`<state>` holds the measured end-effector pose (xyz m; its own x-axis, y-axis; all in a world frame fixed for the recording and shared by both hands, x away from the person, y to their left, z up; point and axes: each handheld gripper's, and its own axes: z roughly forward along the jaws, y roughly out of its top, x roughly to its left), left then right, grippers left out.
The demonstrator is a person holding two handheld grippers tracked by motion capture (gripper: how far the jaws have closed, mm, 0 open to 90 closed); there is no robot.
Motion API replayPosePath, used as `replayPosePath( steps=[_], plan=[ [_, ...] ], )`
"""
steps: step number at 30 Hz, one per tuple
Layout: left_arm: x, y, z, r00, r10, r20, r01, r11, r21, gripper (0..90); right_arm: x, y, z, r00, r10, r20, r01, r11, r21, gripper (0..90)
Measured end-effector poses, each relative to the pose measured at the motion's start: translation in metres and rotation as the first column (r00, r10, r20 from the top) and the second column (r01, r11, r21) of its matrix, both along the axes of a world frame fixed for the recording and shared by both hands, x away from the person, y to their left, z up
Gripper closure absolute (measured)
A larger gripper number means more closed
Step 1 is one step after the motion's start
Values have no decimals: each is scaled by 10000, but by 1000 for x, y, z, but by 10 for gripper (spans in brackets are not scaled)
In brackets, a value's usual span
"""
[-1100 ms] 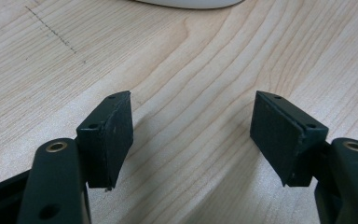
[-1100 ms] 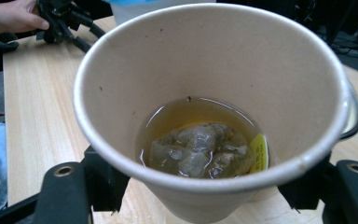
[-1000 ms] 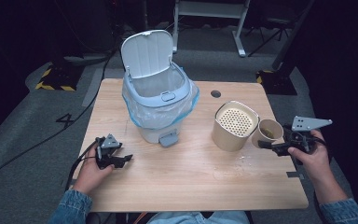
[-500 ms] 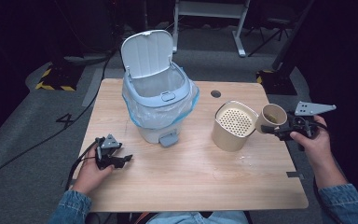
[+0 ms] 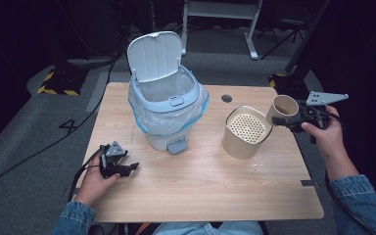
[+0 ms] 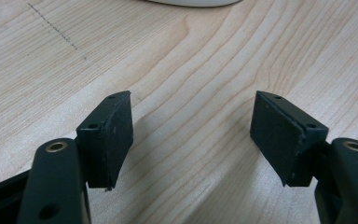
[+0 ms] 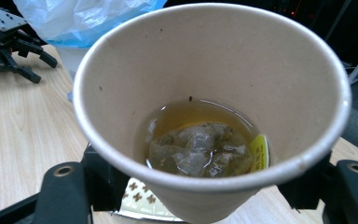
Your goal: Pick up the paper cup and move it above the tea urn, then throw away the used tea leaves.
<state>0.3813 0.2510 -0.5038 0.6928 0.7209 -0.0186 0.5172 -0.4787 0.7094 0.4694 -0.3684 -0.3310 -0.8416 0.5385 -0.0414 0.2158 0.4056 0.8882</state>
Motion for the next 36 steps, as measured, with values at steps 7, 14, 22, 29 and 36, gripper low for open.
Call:
replayPosePath(
  steps=[7,14,22,29,36],
  plan=[
    [0,0,0,10000,4,-3,-4,10000,11,303,18,14,-2,9999,105,-43,-107,9994,-322,303],
    [1,0,0,10000,-25,-34,25,10000,9,298,34,25,-8,9995,229,-217,-235,9993,-276,303],
    [0,-1,0,10000,81,-17,-81,10000,-11,297,40,35,-17,9991,400,-151,-407,9980,-490,302],
    [-1,0,0,10000,74,15,-74,10000,23,297,41,37,-20,9989,344,327,-305,9931,-1133,303],
    [-1,0,0,10000,75,14,-76,10000,21,297,43,36,-17,9945,380,971,-221,9869,-1599,305]
  ],
)
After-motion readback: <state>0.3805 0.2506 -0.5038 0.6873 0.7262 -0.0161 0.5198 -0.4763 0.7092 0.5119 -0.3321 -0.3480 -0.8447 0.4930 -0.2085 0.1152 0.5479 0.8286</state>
